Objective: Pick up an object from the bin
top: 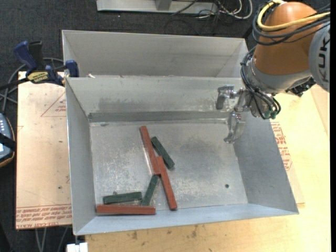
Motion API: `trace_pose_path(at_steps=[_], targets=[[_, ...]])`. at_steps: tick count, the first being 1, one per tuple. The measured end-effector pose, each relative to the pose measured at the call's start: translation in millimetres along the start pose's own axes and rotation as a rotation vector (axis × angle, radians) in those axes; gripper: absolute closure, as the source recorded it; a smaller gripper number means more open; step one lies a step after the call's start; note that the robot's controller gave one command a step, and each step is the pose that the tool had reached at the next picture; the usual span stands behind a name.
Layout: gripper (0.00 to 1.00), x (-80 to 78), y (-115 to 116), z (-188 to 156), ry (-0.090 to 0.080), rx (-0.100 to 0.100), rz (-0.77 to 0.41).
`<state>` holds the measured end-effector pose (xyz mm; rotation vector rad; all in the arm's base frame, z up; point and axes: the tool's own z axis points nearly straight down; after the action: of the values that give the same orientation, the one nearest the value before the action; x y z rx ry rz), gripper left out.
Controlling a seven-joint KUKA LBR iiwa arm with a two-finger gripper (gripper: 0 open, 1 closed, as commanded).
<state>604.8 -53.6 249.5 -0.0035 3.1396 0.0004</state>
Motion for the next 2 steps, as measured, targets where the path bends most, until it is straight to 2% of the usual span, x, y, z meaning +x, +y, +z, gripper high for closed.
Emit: trace_pose_path(at_steps=[1,2], targets=[[0.00,-15.3,-60,3,-0.004,0.002,0.052],[0.00,5.4,-41,32,0.003,-0.001,0.136]])
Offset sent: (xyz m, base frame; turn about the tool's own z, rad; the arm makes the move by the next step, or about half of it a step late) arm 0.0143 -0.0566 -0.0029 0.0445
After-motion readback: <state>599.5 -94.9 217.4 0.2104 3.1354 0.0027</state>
